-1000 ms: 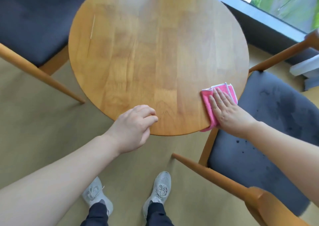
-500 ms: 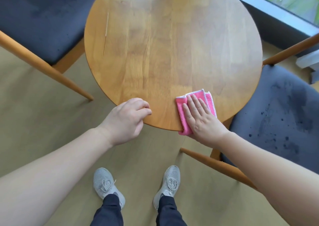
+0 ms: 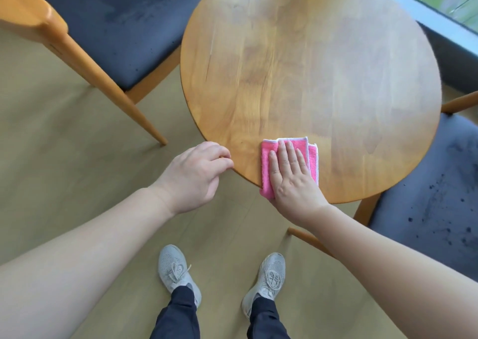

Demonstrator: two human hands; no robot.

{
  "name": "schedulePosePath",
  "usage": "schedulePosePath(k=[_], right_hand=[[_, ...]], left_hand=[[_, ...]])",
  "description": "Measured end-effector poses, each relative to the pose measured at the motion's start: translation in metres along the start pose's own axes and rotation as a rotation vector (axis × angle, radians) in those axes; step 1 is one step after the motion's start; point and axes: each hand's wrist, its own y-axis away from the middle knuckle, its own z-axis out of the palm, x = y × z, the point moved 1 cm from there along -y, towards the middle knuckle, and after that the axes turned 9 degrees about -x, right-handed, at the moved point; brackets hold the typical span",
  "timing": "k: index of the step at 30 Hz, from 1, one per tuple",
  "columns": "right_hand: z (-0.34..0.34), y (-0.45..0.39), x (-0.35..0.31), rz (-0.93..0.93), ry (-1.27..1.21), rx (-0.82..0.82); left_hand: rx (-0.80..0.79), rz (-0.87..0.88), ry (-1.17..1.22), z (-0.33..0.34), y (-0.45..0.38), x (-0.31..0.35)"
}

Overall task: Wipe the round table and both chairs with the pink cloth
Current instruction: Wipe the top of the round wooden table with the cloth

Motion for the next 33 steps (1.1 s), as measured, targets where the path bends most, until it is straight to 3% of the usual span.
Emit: schedulePosePath(k=[10, 33], right_hand=[[-0.014, -0.036, -0.036, 0.055, -0.059, -0.048], [-0.081, -0.196, -0.100, 0.380, -0.197, -0.090]], left_hand=[[0.052, -0.075, 0.008, -0.014, 0.039, -0.036], [0.126, -0.193, 0.098, -0.042, 0.081, -0.121]])
